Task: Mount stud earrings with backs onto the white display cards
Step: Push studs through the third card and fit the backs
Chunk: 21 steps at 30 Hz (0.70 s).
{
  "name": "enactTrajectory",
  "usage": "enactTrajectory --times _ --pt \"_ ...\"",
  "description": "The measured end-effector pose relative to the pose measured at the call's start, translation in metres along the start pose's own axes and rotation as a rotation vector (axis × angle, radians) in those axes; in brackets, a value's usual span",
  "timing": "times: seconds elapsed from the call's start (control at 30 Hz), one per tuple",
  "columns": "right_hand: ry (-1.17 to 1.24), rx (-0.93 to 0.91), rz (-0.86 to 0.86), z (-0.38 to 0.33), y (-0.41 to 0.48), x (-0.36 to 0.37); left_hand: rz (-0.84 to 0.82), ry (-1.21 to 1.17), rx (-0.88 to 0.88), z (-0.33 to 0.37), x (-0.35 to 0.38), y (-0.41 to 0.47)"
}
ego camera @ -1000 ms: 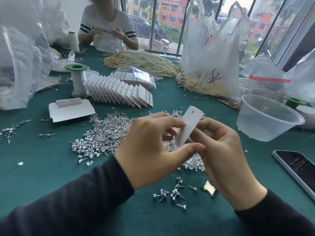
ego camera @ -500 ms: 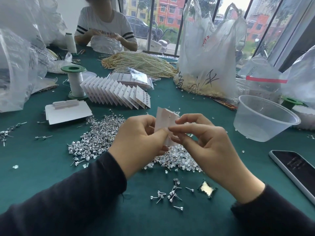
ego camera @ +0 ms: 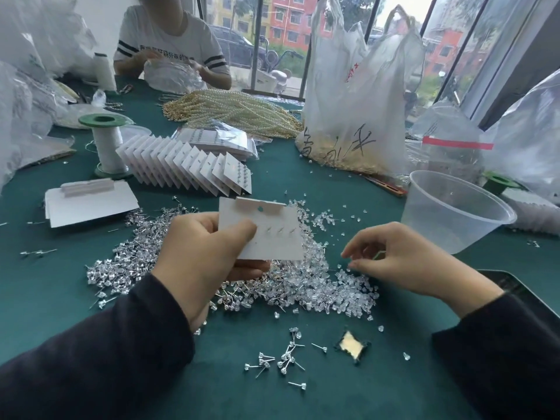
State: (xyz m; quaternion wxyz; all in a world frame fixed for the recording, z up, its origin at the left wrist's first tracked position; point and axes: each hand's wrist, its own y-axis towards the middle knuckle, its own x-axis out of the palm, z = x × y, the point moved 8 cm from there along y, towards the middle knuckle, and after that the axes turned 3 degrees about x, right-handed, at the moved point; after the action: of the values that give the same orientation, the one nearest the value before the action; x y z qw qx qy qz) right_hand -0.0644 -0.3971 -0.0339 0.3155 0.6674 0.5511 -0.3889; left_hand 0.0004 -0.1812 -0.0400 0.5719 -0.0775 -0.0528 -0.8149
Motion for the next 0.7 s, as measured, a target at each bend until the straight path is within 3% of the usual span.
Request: enactTrajectory --times 0.27,0.33,0.43,0.53,0.7 --pt "-0.083 -0.039 0.024 -0.004 -0.001 0.004 -0.057 -0.001 -0.044 -0.004 0.01 -0.006" --pt "-0.049 -0.076 0.142 -0.013 -0.005 -0.005 -0.069 0.005 -0.048 -0.005 0.012 -0.008" --pt "0.176 -0.243 0.448 -0.047 -0.023 -0.022 -0.096 0.021 -0.045 -0.005 0.017 -0.01" --pt "0.248 -0.445 0.582 -0.091 -0.043 -0.013 -0.118 0.033 -0.034 -0.006 0.021 -0.012" --pt "0.334 -0.456 0.516 -0.103 -0.043 0.006 -0.133 0.057 0.008 -0.003 0.024 -0.014"
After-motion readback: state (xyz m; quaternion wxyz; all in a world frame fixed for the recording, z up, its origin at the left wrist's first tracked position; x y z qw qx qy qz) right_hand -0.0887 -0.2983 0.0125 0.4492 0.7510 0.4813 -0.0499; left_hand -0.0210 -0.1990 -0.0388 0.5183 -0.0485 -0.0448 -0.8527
